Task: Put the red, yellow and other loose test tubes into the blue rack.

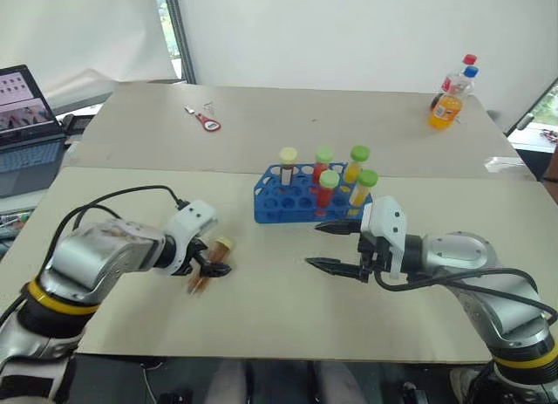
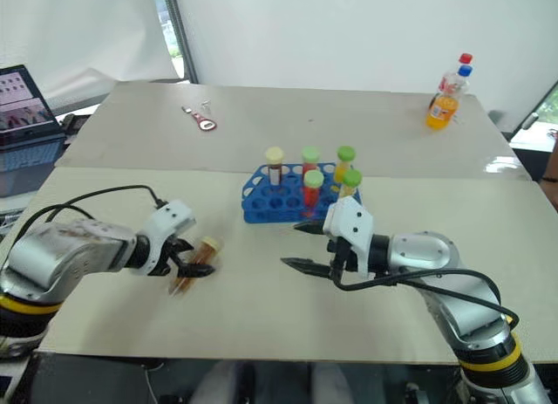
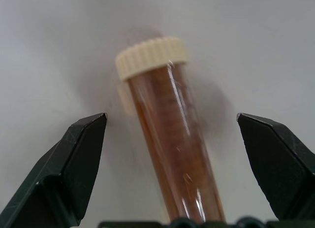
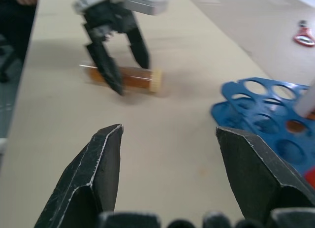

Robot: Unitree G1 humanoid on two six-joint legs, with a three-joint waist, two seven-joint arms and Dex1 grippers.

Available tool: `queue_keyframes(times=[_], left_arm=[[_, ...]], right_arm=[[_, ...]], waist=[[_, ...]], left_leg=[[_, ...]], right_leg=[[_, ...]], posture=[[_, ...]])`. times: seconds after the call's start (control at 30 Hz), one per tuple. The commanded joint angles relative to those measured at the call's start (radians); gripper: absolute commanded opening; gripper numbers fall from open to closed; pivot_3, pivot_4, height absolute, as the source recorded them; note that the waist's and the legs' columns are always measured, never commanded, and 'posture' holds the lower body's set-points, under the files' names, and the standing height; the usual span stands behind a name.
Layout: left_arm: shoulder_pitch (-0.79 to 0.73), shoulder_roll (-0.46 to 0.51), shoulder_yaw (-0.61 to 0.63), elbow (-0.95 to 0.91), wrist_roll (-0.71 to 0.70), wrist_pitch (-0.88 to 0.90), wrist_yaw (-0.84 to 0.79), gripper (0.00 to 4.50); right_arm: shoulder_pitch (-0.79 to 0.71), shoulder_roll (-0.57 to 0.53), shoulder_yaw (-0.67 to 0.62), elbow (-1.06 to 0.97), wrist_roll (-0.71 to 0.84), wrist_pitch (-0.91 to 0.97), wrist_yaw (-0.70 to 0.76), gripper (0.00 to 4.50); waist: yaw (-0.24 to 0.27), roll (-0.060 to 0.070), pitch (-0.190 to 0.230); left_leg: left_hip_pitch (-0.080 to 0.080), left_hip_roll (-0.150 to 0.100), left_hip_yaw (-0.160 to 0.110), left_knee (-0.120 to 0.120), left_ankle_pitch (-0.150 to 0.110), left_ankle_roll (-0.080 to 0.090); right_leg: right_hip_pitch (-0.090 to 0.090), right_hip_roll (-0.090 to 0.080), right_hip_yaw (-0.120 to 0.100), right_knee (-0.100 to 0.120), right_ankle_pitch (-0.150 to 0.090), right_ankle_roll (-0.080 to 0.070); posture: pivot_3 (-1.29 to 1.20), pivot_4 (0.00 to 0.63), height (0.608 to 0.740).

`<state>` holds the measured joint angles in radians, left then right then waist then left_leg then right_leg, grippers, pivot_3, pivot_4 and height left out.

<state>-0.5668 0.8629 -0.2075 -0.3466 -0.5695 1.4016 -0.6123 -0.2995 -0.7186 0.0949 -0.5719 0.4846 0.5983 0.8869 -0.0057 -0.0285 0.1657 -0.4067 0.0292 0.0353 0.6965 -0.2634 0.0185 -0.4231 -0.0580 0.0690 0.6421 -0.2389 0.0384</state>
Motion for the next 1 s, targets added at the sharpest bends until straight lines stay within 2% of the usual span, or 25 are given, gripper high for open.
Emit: queue_keyframes(times=[0.03, 0.1, 0.2, 0.4, 0.57, 0.73, 0.9, 1.0], left_arm=[[-0.066, -0.042, -0.026, 0.050, 0.034, 0.031, 0.029, 4.50], [-0.090, -0.057, -0.039, 0.060, 0.033, 0.058, 0.028, 4.50], [-0.105, -0.058, -0.048, 0.047, 0.018, 0.107, 0.017, 3.67], [-0.084, -0.015, -0.078, -0.001, 0.007, 0.117, -0.011, 1.01], [-0.062, 0.011, -0.073, 0.001, 0.020, 0.079, -0.026, 0.91], [-0.108, -0.006, -0.048, 0.045, 0.035, -0.096, -0.097, 0.91], [-0.262, -0.135, 0.063, 0.206, 0.011, -0.395, -0.236, 0.91], [-0.324, -0.271, 0.144, 0.330, 0.015, -0.553, -0.205, 0.91]], right_arm=[[-0.011, -0.023, -0.031, -0.052, 0.054, 0.041, 0.013, 3.34], [-0.014, -0.034, -0.046, -0.062, 0.081, 0.069, 0.014, 3.34], [-0.023, -0.054, -0.073, -0.073, 0.118, 0.100, 0.012, 3.38], [-0.050, -0.067, -0.128, -0.078, 0.185, 0.157, -0.020, 3.38], [-0.049, -0.070, -0.148, -0.089, 0.212, 0.181, -0.043, 3.38], [-0.029, -0.090, -0.163, -0.097, 0.221, 0.178, -0.047, 3.38], [0.053, -0.171, -0.208, -0.137, 0.170, 0.121, -0.017, 3.38], [0.108, -0.208, -0.263, -0.177, 0.188, 0.145, -0.028, 3.38]], waist=[[0.002, 0.000, 0.000], [0.004, 0.000, 0.000], [0.003, 0.000, 0.000], [-0.001, 0.000, 0.000], [-0.006, 0.000, 0.000], [0.000, 0.000, 0.000], [0.021, -0.002, 0.001], [0.023, -0.002, 0.001]], left_leg=[[0.000, 0.000, 0.000, 0.000, 0.000, 0.000], [0.000, 0.000, 0.000, 0.000, 0.000, 0.000], [0.000, 0.000, -0.001, 0.000, 0.000, 0.000], [0.000, 0.000, -0.001, 0.000, 0.000, 0.000], [0.000, 0.000, -0.001, -0.001, 0.000, 0.000], [0.000, 0.000, -0.001, 0.000, 0.000, 0.000], [-0.006, -0.001, 0.002, 0.005, 0.000, 0.000], [-0.007, -0.002, 0.002, 0.006, 0.000, 0.000]], right_leg=[[0.000, 0.000, 0.000, 0.000, 0.000, 0.000], [0.000, 0.000, 0.000, 0.000, 0.000, 0.000], [0.000, 0.000, 0.000, 0.000, 0.000, 0.000], [0.000, 0.000, 0.000, 0.000, 0.000, 0.000], [0.000, 0.000, 0.000, 0.000, 0.000, 0.000], [0.000, 0.000, 0.000, 0.000, 0.000, 0.000], [-0.001, 0.000, -0.002, 0.000, 0.000, 0.000], [0.000, -0.001, -0.002, -0.001, 0.000, 0.001]], posture=[[0.00, 0.150, 0.740], [0.00, 0.150, 0.740], [0.00, 0.150, 0.740], [0.00, 0.150, 0.740], [0.00, 0.150, 0.740], [0.00, 0.150, 0.740], [0.00, 0.150, 0.740], [0.00, 0.150, 0.740]])
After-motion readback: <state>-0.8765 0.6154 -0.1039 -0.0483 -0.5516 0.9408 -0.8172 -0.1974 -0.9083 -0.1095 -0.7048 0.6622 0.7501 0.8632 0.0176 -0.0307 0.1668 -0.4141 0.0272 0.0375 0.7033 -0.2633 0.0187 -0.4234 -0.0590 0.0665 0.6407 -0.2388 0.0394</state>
